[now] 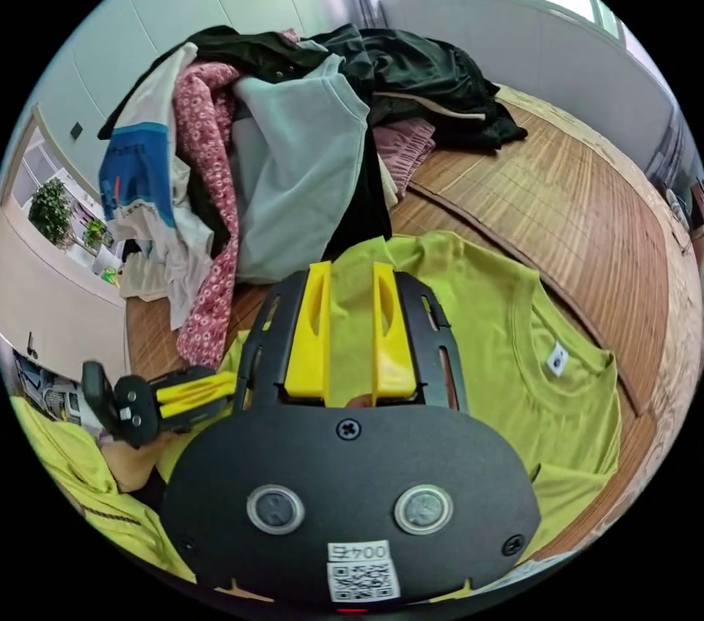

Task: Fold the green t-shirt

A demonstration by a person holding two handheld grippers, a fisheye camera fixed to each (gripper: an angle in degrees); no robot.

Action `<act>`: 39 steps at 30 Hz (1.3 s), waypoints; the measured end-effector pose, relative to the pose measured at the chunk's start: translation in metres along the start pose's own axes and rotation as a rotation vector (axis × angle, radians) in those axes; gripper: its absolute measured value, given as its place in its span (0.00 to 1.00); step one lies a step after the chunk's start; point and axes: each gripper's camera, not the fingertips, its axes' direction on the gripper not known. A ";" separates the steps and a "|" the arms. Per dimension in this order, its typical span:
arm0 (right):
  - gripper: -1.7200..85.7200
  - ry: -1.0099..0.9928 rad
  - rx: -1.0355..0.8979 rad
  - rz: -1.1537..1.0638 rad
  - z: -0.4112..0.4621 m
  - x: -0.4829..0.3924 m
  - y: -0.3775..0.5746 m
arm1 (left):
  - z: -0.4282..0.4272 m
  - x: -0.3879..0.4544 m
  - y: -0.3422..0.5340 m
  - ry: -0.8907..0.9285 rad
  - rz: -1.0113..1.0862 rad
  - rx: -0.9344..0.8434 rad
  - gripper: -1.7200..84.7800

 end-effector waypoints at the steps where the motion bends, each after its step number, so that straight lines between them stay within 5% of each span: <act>1: 0.13 0.016 -0.024 0.000 0.016 0.002 -0.013 | -0.002 -0.006 -0.001 0.016 -0.007 0.002 0.02; 12: 0.12 0.183 -0.156 0.027 0.101 0.001 -0.031 | -0.014 -0.038 -0.016 0.104 -0.045 0.003 0.02; 21: 0.05 -0.092 0.452 0.265 0.026 0.056 0.083 | -0.033 -0.050 -0.027 0.129 -0.045 0.008 0.02; 28: 0.12 -0.239 0.468 0.159 0.011 0.068 0.064 | -0.064 -0.059 -0.034 0.110 -0.060 0.071 0.02; 34: 0.11 -0.072 0.067 0.152 0.009 0.137 0.082 | -0.056 -0.091 -0.043 0.160 -0.151 0.010 0.02; 39: 0.12 -0.164 -0.035 0.171 0.025 0.168 0.119 | -0.065 -0.098 -0.048 0.146 -0.175 0.014 0.02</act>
